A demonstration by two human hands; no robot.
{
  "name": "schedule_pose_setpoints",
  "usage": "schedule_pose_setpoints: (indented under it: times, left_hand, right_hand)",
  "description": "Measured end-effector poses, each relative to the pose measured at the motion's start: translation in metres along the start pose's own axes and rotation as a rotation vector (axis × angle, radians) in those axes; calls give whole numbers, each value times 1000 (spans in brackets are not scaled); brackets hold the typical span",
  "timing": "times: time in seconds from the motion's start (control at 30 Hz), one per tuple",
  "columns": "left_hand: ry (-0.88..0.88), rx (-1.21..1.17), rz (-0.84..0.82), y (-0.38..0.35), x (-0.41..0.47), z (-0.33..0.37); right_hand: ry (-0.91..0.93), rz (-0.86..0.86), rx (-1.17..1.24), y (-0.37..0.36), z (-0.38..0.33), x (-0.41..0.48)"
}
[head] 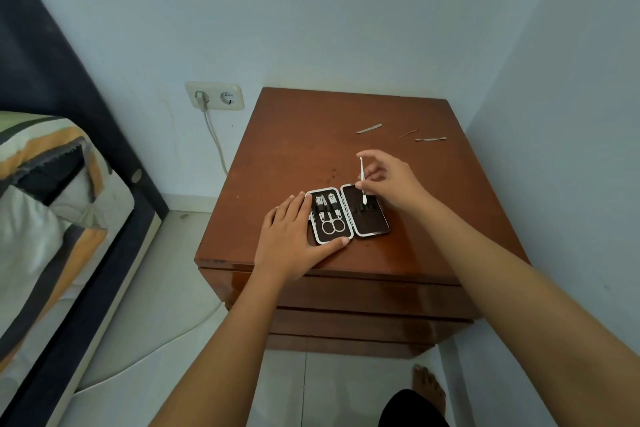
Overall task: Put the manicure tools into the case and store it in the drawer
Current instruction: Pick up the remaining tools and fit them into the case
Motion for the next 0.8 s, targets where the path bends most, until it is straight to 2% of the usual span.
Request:
schedule_pose_setpoints:
  times: [0.1,0.3,0.43,0.63,0.7,0.8]
  left_hand:
    - [0,-4,-3,0,0,0]
    - [8,0,-13,-1,0,0]
    - [10,-1,-22,-1,0,0]
    - [15,-4,-21,0,0,0]
    - [15,-3,-19,-1,0,0]
    - [16,-7,-24,-1,-1,0]
  right_hand:
    - [0,41,36,1,3,0]
    - [-7,-96,-125,-11,3,-1]
    - [88,-234,-470,-13,-6,-5]
    - [272,-288,-628,-21,-18,-23]
    - [286,-321,-681,-26,-15,-30]
    - [303,-273,-696,-24,-11,-38]
Point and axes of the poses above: each hand's wrist, its own x-axis towards the middle knuckle, its own y-axis out of the back of the hand, z = x × y, the point moved 9 cm from there along x, towards the middle knuckle, and after that the axes turned 6 degrees about y, right-handed, at the moved point
